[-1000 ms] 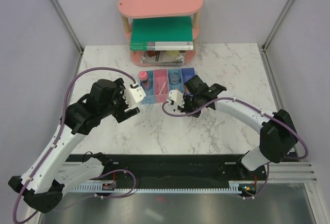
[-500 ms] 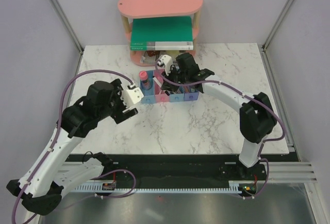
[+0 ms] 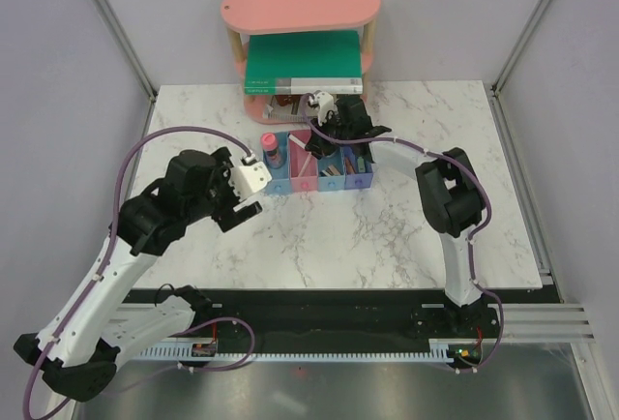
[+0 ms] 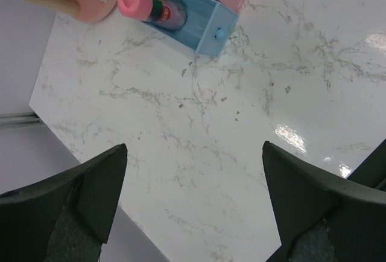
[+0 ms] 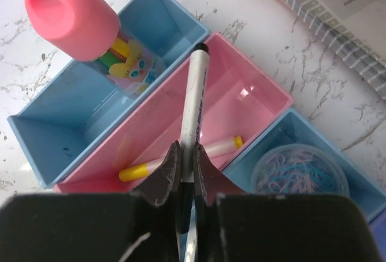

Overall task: Sort the stationery into containers
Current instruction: Place the pen in the storage box.

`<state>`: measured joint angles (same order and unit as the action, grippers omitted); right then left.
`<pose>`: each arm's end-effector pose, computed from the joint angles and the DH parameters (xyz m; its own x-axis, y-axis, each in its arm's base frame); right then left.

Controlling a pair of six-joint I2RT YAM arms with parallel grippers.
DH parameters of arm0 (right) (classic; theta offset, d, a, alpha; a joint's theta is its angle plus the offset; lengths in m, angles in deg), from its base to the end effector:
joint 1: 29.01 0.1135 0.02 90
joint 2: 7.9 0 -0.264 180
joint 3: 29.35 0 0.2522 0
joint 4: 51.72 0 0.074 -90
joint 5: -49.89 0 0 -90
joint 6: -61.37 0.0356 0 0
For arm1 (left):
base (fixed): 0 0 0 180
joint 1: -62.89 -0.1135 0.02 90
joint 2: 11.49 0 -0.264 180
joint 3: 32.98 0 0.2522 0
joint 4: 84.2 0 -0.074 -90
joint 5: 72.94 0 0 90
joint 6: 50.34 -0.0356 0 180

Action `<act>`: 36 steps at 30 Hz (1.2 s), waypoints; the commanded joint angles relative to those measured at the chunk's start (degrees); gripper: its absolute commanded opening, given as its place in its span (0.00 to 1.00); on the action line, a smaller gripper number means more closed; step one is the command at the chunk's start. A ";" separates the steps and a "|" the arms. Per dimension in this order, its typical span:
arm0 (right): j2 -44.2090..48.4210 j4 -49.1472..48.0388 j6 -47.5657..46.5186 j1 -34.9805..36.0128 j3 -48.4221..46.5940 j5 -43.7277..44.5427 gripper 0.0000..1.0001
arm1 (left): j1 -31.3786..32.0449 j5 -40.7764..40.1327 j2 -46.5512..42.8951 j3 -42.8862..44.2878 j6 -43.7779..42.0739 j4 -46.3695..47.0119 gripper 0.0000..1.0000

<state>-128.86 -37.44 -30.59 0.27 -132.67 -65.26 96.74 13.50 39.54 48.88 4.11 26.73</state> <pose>0.4168 0.2510 0.2073 -0.4350 -0.2794 -0.8560 -0.7727 0.6039 0.1955 0.1313 -0.0854 0.3802 -0.1185 0.7782 -0.6167 0.7182 0.4960 0.4879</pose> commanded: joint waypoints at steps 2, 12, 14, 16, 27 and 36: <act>-2.78 -2.88 0.55 1.04 -0.36 -0.96 0.03 | -0.01 3.29 0.92 -0.24 2.94 3.80 1.00; -2.08 -3.85 0.46 3.24 2.28 0.09 0.03 | -0.01 4.61 1.45 0.11 2.68 6.27 1.00; -2.17 -3.68 0.37 3.94 2.55 0.36 0.04 | -0.01 4.69 1.01 0.11 2.42 6.27 1.00; -2.25 -3.50 0.20 4.38 2.63 0.45 0.09 | -0.01 4.52 0.74 -0.07 2.24 6.27 1.00; -0.24 -1.13 -2.26 5.35 3.25 1.77 0.34 | 0.08 4.69 -0.75 -2.00 1.89 7.41 1.00; 8.28 1.07 -7.00 5.44 7.46 9.30 0.53 | -0.01 4.26 -0.05 -1.83 1.27 8.38 1.00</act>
<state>-127.58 -38.91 -34.28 6.15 -128.03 -61.74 96.72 17.35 39.52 46.76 5.25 32.18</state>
